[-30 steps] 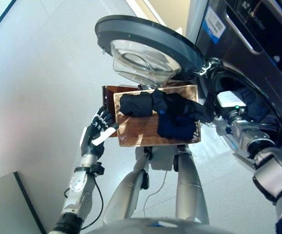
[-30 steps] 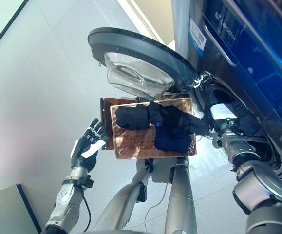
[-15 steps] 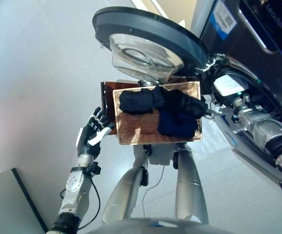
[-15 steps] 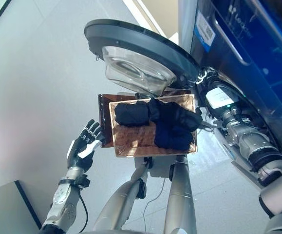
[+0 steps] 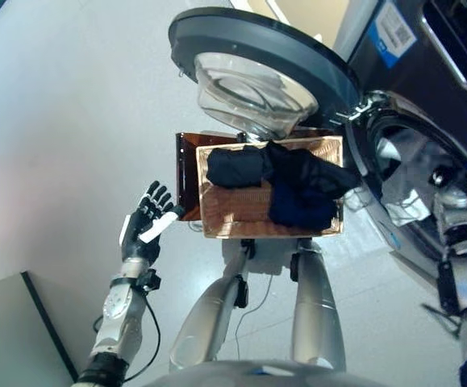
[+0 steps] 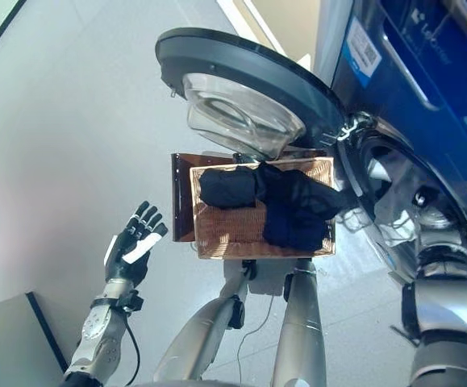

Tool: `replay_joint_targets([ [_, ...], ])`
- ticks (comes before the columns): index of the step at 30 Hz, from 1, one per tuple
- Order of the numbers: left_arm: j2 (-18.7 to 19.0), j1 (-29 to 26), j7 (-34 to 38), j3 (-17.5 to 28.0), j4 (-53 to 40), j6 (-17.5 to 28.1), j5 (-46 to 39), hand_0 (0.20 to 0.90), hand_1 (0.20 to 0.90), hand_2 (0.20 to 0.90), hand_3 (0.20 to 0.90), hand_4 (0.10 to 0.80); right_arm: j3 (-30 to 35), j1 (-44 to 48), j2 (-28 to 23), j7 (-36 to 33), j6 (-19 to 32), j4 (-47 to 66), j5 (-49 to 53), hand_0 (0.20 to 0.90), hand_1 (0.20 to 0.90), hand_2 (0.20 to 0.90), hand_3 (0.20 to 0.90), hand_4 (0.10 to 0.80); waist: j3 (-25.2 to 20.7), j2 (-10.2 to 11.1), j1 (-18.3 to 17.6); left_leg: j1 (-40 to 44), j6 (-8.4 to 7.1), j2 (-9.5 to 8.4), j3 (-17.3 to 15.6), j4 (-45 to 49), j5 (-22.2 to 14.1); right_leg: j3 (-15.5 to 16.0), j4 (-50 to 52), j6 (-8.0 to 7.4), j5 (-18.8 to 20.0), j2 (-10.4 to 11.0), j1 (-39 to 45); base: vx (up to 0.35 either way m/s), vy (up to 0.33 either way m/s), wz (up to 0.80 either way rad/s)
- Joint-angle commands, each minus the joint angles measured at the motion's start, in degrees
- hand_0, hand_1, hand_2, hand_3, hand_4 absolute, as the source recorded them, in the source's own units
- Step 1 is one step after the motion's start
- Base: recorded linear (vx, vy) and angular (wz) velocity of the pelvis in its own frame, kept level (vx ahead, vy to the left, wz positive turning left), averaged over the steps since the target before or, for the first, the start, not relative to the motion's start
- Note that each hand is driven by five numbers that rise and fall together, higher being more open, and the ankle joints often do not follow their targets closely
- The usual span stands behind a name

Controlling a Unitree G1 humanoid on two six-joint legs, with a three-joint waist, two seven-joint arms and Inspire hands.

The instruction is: Pick up the clothes and place them into the washing machine

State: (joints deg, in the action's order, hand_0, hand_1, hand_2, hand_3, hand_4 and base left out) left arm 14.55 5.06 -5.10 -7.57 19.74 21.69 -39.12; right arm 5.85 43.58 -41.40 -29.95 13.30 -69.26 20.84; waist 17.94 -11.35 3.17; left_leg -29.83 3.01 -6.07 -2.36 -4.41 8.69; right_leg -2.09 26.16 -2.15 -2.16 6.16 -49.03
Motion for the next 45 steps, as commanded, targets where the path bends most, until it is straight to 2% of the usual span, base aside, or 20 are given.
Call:
replay_joint_targets([
  [1, -0.06, 2.75, -0.96, 0.89, -2.31, 6.18, -2.28, 0.9, 0.9, 0.9, 0.9, 0.8, 1.39, -4.55, -5.75, -0.87, 9.04, -4.86, 18.84, 0.2, 0.2, 0.2, 0.2, 0.3, -3.81, -4.09, -1.6, -1.31, -5.44, -0.85, 0.93, -0.59, -3.26, 1.39, -6.06, 0.19, 1.78, -2.39, 1.74, 0.043, 0.029, 0.0],
  [3, 0.01, 3.21, -1.51, -0.71, -3.33, 6.49, -2.94, 0.9, 0.9, 0.9, 0.9, 0.8, 2.86, -3.61, -6.1, -0.94, 9.08, -7.71, 21.17, 0.2, 0.2, 0.2, 0.2, 0.3, -4.54, -5.49, -1.24, -0.82, -5.27, -1.19, 1.04, -0.59, -3.47, 1.29, -5.72, 0.14, 1.4, -2.07, 1.97, 0.049, 0.029, 0.0],
  [7, 0.32, 3.0, -1.65, -2.19, -3.99, 6.55, -3.04, 0.9, 0.9, 0.9, 0.9, 0.8, 2.64, -2.08, -8.38, -2.06, 7.69, -9.89, 19.71, 0.2, 0.2, 0.2, 0.2, 0.3, -5.47, -6.59, -0.57, -0.53, -5.23, -1.4, 1.15, -0.59, -3.61, 1.35, -5.64, 0.08, 1.09, -1.84, 2.25, 0.032, 0.014, 0.02],
  [9, 0.43, 3.25, -1.45, -3.14, -4.77, 6.5, -2.61, 0.9, 0.9, 0.9, 0.9, 0.8, -0.46, -1.83, -9.87, -4.56, 5.1, -11.89, 12.6, 0.2, 0.2, 0.2, 0.2, 0.3, -5.97, -7.04, -0.07, -0.52, -5.19, -1.48, 1.24, -0.59, -3.56, 1.38, -5.57, 0.05, 1.13, -1.65, 2.2, 0.0, -0.005, 0.07],
  [12, 0.98, 3.15, -0.99, -4.06, -5.71, 6.5, -1.05, 0.9, 0.9, 0.9, 0.9, 0.8, -8.1, -1.53, -11.45, -9.47, -0.99, -13.66, -4.87, 0.2, 0.2, 0.2, 0.2, 0.3, -6.48, -7.51, 0.77, -0.58, -5.17, -1.68, 1.41, -0.59, -3.26, 1.56, -5.55, 0.05, 1.43, -1.52, 2.21, -0.007, -0.006, 0.08],
  [15, 0.9, 3.31, -0.96, -4.87, -7.03, 6.02, 0.26, 0.9, 0.9, 0.9, 0.9, 0.8, -11.99, 0.66, -14.25, -10.54, -4.86, -16.36, -11.25, 0.2, 0.2, 0.2, 0.2, 0.3, -6.8, -8.0, 1.42, -0.47, -5.16, -1.89, 1.67, -0.59, -3.22, 1.75, -5.44, 0.06, 1.48, -1.34, 2.26, 0.001, -0.004, 0.07],
  [17, 1.08, 3.24, -0.85, -5.36, -7.62, 5.88, 0.82, 0.9, 0.9, 0.9, 0.9, 0.8, -11.56, 1.7, -15.28, -10.37, -5.0, -17.36, -10.51, 0.2, 0.2, 0.2, 0.2, 0.3, -6.78, -8.21, 1.66, -0.31, -5.15, -1.94, 1.76, -0.59, -3.24, 1.89, -5.28, 0.02, 1.45, -1.17, 2.42, 0.016, -0.007, 0.05],
  [22, 1.26, 2.49, -0.13, -5.15, -6.99, 6.29, -0.12, 0.9, 0.9, 0.9, 0.9, 0.8, -6.41, 0.18, -15.51, -10.02, -1.62, -15.66, -3.14, 0.2, 0.2, 0.2, 0.2, 0.3, -6.82, -8.03, 1.44, 0.14, -5.09, -1.94, 1.65, -0.59, -3.58, 1.84, -4.73, -0.06, 1.14, -1.0, 2.49, 0.006, 0.0, 0.0],
  [23, 1.29, 2.49, -0.13, -5.16, -6.99, 6.29, -0.12, 0.9, 0.9, 0.9, 0.9, 0.8, -6.35, 0.11, -15.5, -10.02, -1.63, -15.62, -3.14, 0.263, 0.263, 0.263, 0.263, 0.345, -6.83, -8.01, 1.45, 0.15, -5.09, -1.94, 1.65, -0.59, -3.58, 1.84, -4.73, -0.06, 1.14, -1.0, 2.5, 0.0, 0.0, 0.0],
  [24, 1.32, 2.48, -0.05, -5.13, -6.78, 6.52, -0.32, 0.9, 0.9, 0.9, 0.9, 0.8, -6.02, -0.13, -15.41, -10.03, -1.04, -15.12, -2.72, 0.9, 0.9, 0.9, 0.9, 0.8, -6.89, -7.88, 1.32, 0.29, -5.06, -1.92, 1.62, -0.59, -3.69, 1.88, -4.74, -0.05, 1.07, -0.98, 2.57, 0.0, 0.0, 0.0],
  [32, 1.4, 2.27, 0.09, -5.15, -6.26, 6.6, -0.37, 0.9, 0.9, 0.9, 0.9, 0.8, -7.9, 0.14, -14.76, -9.83, -1.33, -14.54, -4.61, 0.9, 0.9, 0.9, 0.9, 0.8, -7.22, -7.48, 1.32, 0.55, -4.98, -1.97, 1.61, -0.59, -3.86, 1.83, -4.61, 0.01, 0.96, -0.91, 2.81, 0.0, 0.0, 0.0],
  [38, 1.38, 2.03, 0.34, -4.55, -5.46, 6.58, 0.22, 0.9, 0.9, 0.9, 0.9, 0.8, -12.62, 0.61, -13.27, -7.16, -2.28, -13.84, -9.35, 0.9, 0.9, 0.9, 0.9, 0.8, -7.36, -6.7, 1.38, 0.82, -4.92, -1.87, 1.39, -0.59, -3.82, 1.92, -4.46, 0.04, 1.12, -1.06, 3.05, 0.0, 0.0, 0.0],
  [45, 0.9, 1.83, 0.49, -4.02, -4.28, 6.59, 0.88, 0.9, 0.9, 0.9, 0.9, 0.8, -13.92, -2.6, -10.04, -6.35, -2.24, -11.85, -12.45, 0.9, 0.9, 0.9, 0.9, 0.8, -7.25, -5.83, 0.95, 1.58, -4.75, -1.84, 1.54, -0.59, -3.85, 1.95, -4.71, 0.0, 1.29, -1.1, 3.94, 0.0, 0.0, 0.0],
])
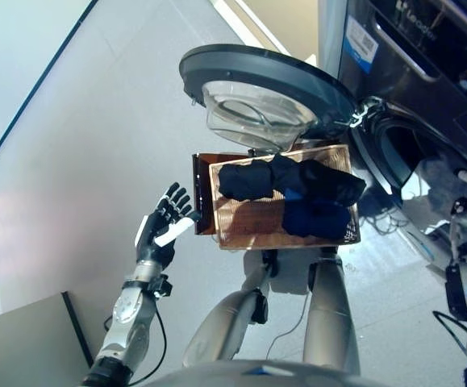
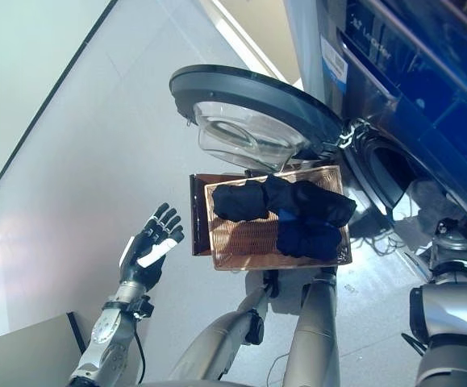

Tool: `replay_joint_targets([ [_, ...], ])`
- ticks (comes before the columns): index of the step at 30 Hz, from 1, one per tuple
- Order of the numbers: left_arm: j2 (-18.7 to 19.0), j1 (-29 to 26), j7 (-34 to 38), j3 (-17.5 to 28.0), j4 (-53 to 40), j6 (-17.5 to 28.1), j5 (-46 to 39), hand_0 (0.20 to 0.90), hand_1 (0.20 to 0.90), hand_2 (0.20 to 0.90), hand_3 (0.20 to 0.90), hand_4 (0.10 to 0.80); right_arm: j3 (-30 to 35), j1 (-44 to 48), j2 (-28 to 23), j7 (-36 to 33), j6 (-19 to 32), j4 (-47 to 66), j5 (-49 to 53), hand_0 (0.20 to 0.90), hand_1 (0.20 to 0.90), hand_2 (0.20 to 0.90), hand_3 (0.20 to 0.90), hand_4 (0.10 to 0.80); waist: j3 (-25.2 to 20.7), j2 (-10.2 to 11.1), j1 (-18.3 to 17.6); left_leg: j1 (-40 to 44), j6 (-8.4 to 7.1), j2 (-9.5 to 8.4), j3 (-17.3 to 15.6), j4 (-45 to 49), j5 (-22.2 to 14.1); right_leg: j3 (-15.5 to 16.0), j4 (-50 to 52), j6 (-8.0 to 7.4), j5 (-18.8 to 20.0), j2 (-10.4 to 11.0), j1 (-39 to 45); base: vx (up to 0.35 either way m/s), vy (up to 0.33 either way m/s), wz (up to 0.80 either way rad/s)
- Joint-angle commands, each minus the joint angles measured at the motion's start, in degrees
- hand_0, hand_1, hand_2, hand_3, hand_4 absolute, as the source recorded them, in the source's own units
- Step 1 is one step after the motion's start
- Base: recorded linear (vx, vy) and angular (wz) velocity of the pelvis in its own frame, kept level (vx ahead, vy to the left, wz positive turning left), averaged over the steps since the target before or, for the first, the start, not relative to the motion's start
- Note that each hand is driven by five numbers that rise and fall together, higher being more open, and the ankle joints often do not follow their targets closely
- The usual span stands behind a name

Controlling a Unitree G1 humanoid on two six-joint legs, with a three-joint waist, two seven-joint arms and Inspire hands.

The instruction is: Pick up the clothes and place them into the washing machine

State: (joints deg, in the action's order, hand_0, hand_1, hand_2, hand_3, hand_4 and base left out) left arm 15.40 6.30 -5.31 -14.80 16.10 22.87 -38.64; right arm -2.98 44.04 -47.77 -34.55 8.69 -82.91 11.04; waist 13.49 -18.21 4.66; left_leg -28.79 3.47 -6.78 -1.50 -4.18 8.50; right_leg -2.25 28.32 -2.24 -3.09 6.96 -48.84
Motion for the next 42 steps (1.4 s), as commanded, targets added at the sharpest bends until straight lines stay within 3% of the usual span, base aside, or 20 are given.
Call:
replay_joint_targets([
  [1, -0.07, 0.52, 0.86, 3.34, -0.45, 5.44, 0.61, 0.9, 0.9, 0.9, 0.9, 0.8, -5.13, -3.96, -2.84, -1.64, 2.58, 2.74, -3.27, 0.9, 0.9, 0.9, 0.9, 0.8, -2.75, 1.28, -0.69, 0.68, -5.2, -1.1, 0.7, -0.82, -3.68, 2.2, -6.98, 0.07, 2.24, -1.93, 3.97, 0.0, 0.0, 0.0],
  [17, -2.95, -0.48, 5.17, 6.32, 8.38, 5.36, 6.08, 0.9, 0.9, 0.9, 0.9, 0.8, -6.96, -19.79, 12.39, -0.73, 3.89, 21.66, -14.34, 0.9, 0.9, 0.9, 0.9, 0.8, -3.28, 5.12, -3.1, 5.02, -4.94, -0.15, 1.01, -0.82, -4.64, 3.14, -10.69, -0.56, 3.21, -2.6, 10.61, 0.01, -0.002, -0.01],
  [35, -2.82, 1.0, 5.52, 7.38, 11.56, 5.57, 7.87, 0.9, 0.9, 0.9, 0.9, 0.8, -7.77, -30.75, 14.52, 2.14, 6.6, 39.4, -21.89, 0.9, 0.9, 0.9, 0.9, 0.8, -4.21, 7.67, -5.13, 9.49, -5.48, 1.14, 1.83, -0.82, -4.82, 4.97, -15.43, -1.07, 3.66, -3.45, 18.73, 0.011, -0.008, 0.0],
  [42, -3.0, 0.67, 5.6, 6.2, 12.5, 5.57, 8.92, 0.9, 0.9, 0.9, 0.9, 0.8, -11.95, -31.83, 15.76, 4.82, 6.6, 36.79, -24.3, 0.9, 0.9, 0.9, 0.9, 0.8, -4.7, 8.83, -5.2, 11.98, -5.71, 1.52, 2.48, -0.82, -4.82, 6.18, -18.83, -1.33, 4.09, -3.69, 23.7, 0.055, -0.039, 0.03],
])
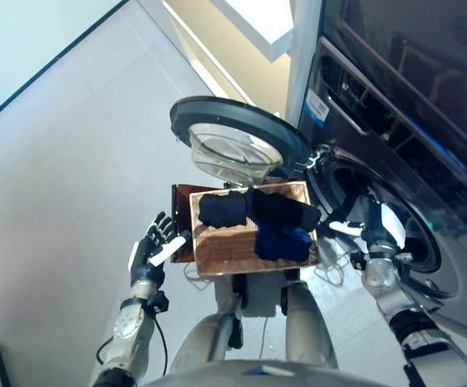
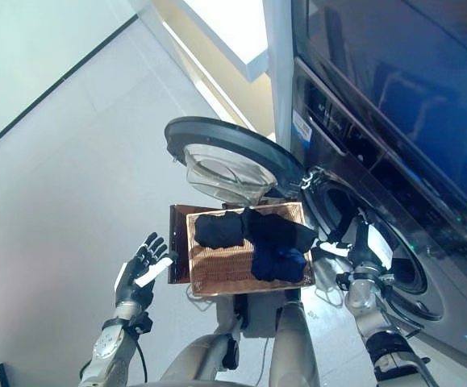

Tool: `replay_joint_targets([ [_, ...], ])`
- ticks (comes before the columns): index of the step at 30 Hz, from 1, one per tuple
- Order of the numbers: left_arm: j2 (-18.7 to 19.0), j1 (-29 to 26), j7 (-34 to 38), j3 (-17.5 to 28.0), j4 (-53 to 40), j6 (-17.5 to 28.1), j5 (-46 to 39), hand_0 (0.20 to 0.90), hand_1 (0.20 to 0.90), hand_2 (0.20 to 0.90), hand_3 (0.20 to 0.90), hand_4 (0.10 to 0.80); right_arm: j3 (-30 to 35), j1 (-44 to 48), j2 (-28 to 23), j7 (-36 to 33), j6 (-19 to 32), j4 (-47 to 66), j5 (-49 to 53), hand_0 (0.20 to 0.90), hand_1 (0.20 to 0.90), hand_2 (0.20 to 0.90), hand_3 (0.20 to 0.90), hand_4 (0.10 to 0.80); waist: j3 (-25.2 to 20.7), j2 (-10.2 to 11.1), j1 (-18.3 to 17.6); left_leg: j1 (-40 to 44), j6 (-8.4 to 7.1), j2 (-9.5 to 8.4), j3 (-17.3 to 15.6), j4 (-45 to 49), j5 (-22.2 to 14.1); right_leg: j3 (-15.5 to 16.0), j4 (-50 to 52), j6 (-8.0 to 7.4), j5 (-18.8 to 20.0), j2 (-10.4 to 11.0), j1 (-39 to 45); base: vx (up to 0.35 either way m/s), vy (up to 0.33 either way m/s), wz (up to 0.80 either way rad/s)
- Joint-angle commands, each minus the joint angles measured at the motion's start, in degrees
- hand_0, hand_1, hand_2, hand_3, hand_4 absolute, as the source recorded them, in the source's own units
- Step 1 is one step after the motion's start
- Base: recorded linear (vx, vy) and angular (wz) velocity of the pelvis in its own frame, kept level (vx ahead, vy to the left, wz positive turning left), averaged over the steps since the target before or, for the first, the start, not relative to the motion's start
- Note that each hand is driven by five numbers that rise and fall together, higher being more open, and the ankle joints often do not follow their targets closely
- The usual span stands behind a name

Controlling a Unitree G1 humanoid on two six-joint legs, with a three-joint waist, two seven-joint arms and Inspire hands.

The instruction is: Pick up the clothes and place them into the washing machine

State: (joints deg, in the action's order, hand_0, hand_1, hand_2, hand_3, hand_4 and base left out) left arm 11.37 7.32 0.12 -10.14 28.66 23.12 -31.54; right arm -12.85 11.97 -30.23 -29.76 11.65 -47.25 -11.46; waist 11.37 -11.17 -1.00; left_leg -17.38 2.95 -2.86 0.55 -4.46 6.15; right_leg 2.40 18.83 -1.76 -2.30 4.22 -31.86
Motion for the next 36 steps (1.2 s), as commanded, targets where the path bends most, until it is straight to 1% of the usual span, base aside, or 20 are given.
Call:
replay_joint_targets([
  [1, 0.95, -0.6, 0.16, 1.27, 0.78, 5.15, 2.09, 0.9, 0.9, 0.9, 0.9, 0.8, -3.18, 0.45, -1.18, 0.81, 3.55, 0.87, -1.8, 0.9, 0.9, 0.9, 0.9, 0.8, -2.73, 2.04, 0.51, 0.89, -5.17, -2.3, 0.48, -0.54, -2.51, 1.72, -9.62, -1.87, 3.27, -0.94, 7.3, 0.042, -0.032, 0.08],
  [5, 0.35, -1.59, 0.88, -0.05, 4.07, 4.52, 3.53, 0.9, 0.9, 0.9, 0.9, 0.8, -5.22, 2.41, 2.39, 1.99, 3.7, -5.33, 0.96, 0.9, 0.9, 0.9, 0.9, 0.8, -2.89, 2.92, 0.69, 2.48, -5.01, -1.99, 0.95, -0.54, -2.66, 2.4, -10.9, -1.93, 3.21, -1.06, 9.76, 0.053, -0.024, 0.1],
  [9, 0.45, -2.53, 2.31, -0.04, 5.97, 4.38, 5.02, 0.9, 0.9, 0.9, 0.9, 0.8, -6.6, 3.21, 4.19, 2.33, 3.63, -5.7, 1.0, 0.9, 0.9, 0.9, 0.9, 0.8, -3.01, 3.58, 0.75, 3.11, -4.98, -1.71, 1.24, -0.54, -2.79, 2.82, -11.73, -1.96, 3.19, -1.11, 10.97, 0.034, -0.01, 0.06],
  [12, 0.68, -2.96, 3.83, 0.14, 6.66, 4.42, 5.97, 0.9, 0.9, 0.9, 0.9, 0.8, -8.61, 3.47, 5.53, 1.93, 3.43, -5.39, -0.38, 0.9, 0.9, 0.9, 0.9, 0.8, -3.21, 4.57, 0.89, 3.33, -4.81, -1.68, 1.45, -0.54, -2.94, 3.11, -12.44, -2.01, 3.25, -1.24, 11.68, 0.033, -0.008, 0.04],
  [15, 0.73, -3.4, 4.23, 0.15, 6.8, 4.5, 6.26, 0.9, 0.9, 0.9, 0.9, 0.8, -10.23, 4.03, 6.09, 2.2, 3.19, -5.74, -1.59, 0.9, 0.9, 0.9, 0.9, 0.8, -3.02, 4.86, 1.01, 3.36, -4.66, -1.7, 1.66, -0.54, -2.99, 3.31, -12.38, -2.04, 3.28, -1.16, 11.7, 0.005, 0.002, 0.01],
  [19, 0.54, -4.05, 4.66, -0.06, 7.36, 4.3, 7.09, 0.9, 0.9, 0.9, 0.9, 0.8, -12.62, 4.93, 7.04, 2.96, 2.34, -8.94, -3.4, 0.9, 0.9, 0.9, 0.9, 0.8, -3.07, 5.3, 1.21, 3.4, -4.36, -1.82, 1.84, -0.54, -3.24, 3.37, -12.65, -2.1, 3.52, -1.11, 11.87, 0.0, 0.0, 0.0],
  [22, 0.78, -4.24, 5.04, 0.01, 7.14, 4.27, 7.16, 0.9, 0.9, 0.9, 0.9, 0.8, -13.2, 5.86, 7.76, 2.76, 1.79, -10.07, -3.78, 0.9, 0.9, 0.9, 0.9, 0.8, -2.99, 5.57, 1.41, 3.4, -4.03, -1.97, 1.99, -0.54, -3.31, 3.35, -12.49, -2.19, 3.64, -1.02, 11.76, -0.004, 0.006, 0.01],
  [23, 0.76, -4.46, 5.32, -0.01, 7.1, 4.29, 7.11, 0.9, 0.9, 0.9, 0.9, 0.8, -13.62, 6.89, 8.47, 2.46, 1.44, -12.29, -3.75, 0.9, 0.9, 0.9, 0.9, 0.8, -2.73, 5.53, 1.66, 3.21, -3.86, -2.07, 2.02, -0.54, -3.25, 3.36, -12.36, -2.22, 3.72, -0.95, 11.49, 0.0, 0.0, 0.0],
  [26, 0.85, -4.66, 6.03, -0.01, 7.09, 4.32, 7.5, 0.9, 0.9, 0.9, 0.9, 0.8, -14.58, 7.83, 8.98, 2.61, 1.08, -12.33, -4.22, 0.9, 0.9, 0.9, 0.9, 0.8, -2.37, 5.55, 1.79, 2.89, -3.72, -2.18, 2.02, -0.54, -3.18, 3.31, -12.2, -2.19, 3.76, -0.96, 11.07, -0.01, 0.006, 0.01],
  [29, 0.74, -5.25, 6.78, -0.08, 6.67, 4.27, 8.27, 0.9, 0.9, 0.9, 0.9, 0.8, -15.57, 10.57, 10.18, 1.97, 0.27, -16.99, -4.43, 0.9, 0.9, 0.9, 0.9, 0.8, -1.38, 5.22, 2.44, 1.99, -3.49, -2.38, 2.11, -0.54, -2.93, 3.28, -11.9, -2.1, 3.9, -0.88, 9.9, -0.031, 0.009, 0.01],
  [36, 0.9, -5.19, 6.67, -0.93, 4.9, 4.04, 8.38, 0.9, 0.9, 0.9, 0.9, 0.8, -17.55, 14.32, 11.58, 1.13, -1.05, -20.57, -5.44, 0.9, 0.9, 0.9, 0.9, 0.8, 0.41, 4.81, 3.5, 0.14, -3.3, -2.63, 2.13, -0.54, -2.14, 3.33, -11.64, -1.82, 4.23, -0.82, 8.02, -0.05, 0.011, 0.01],
])
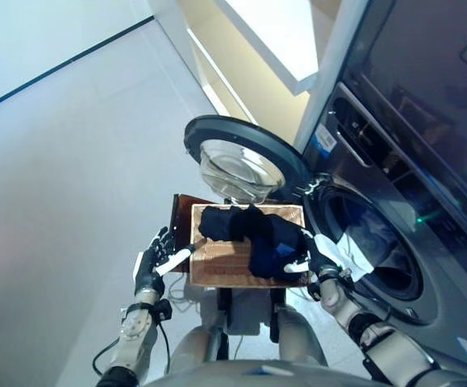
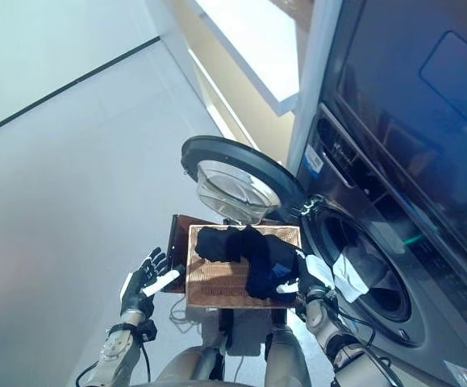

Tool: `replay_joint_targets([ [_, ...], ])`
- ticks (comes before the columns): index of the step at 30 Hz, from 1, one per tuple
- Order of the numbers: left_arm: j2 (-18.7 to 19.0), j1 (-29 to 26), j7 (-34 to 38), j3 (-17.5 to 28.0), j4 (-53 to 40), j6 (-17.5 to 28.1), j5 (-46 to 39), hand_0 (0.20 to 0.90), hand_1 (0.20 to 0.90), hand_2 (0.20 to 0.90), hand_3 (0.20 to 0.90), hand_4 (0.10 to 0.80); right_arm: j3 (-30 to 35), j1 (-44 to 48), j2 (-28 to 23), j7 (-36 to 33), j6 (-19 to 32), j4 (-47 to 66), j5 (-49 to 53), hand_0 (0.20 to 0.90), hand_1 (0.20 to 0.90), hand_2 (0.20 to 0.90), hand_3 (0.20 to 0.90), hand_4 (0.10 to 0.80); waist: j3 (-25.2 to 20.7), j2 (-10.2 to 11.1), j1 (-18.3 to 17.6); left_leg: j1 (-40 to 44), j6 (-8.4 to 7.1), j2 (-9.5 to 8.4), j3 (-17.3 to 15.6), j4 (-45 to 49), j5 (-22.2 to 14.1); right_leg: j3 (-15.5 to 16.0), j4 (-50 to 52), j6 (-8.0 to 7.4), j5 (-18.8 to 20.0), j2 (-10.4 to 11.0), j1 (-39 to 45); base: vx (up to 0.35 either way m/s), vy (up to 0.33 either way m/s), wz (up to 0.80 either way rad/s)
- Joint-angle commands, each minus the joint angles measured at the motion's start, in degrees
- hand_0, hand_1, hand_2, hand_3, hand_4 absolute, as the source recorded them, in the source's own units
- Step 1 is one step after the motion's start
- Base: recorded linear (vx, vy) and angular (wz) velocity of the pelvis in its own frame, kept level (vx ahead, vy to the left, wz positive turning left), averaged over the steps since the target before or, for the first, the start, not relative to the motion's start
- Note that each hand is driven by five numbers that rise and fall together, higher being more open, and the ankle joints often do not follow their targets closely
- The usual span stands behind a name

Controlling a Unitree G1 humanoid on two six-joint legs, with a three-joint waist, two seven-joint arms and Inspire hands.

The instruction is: Pick up the clothes and place them into the washing machine

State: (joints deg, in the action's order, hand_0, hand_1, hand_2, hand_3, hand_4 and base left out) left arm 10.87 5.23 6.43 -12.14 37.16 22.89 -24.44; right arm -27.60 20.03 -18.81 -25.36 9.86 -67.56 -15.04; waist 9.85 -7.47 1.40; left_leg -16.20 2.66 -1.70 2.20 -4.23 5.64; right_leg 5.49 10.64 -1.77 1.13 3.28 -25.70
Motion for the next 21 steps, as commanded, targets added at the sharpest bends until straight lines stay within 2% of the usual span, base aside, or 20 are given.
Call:
replay_joint_targets([
  [1, 1.4, -3.11, 0.36, 1.08, -3.6, 4.27, 1.28, 0.9, 0.9, 0.9, 0.9, 0.8, -2.8, 6.27, 0.17, -3.27, 0.74, -0.28, -1.86, 0.9, 0.9, 0.9, 0.9, 0.8, 1.92, 1.12, 1.1, -1.05, -3.01, -3.79, 0.48, -0.77, -1.62, 0.23, -3.44, -1.81, 0.81, 0.12, 1.84, -0.059, 0.006, 0.02],
  [12, 2.4, -2.54, -0.92, 0.24, -7.44, 4.08, 0.18, 0.9, 0.9, 0.9, 0.9, 0.8, -4.95, 13.5, 2.16, -3.55, -0.45, -4.15, -1.06, 0.9, 0.9, 0.9, 0.9, 0.8, 5.34, -0.11, 3.07, -4.35, -2.95, -4.18, 0.88, -0.77, -0.23, 0.67, -2.62, -1.49, 1.82, 0.43, -1.99, -0.062, 0.008, 0.02],
  [21, 3.31, -2.59, -1.17, 0.42, -9.59, 3.96, -0.47, 0.9, 0.9, 0.9, 0.9, 0.8, -5.29, 16.69, 1.68, -3.46, -0.91, -4.9, 0.15, 0.9, 0.9, 0.9, 0.9, 0.8, 7.73, -0.99, 3.96, -6.62, -3.07, -4.31, 1.35, -0.77, 1.0, 1.08, -1.68, -1.38, 2.29, 0.77, -4.58, -0.051, 0.007, 0.04],
])
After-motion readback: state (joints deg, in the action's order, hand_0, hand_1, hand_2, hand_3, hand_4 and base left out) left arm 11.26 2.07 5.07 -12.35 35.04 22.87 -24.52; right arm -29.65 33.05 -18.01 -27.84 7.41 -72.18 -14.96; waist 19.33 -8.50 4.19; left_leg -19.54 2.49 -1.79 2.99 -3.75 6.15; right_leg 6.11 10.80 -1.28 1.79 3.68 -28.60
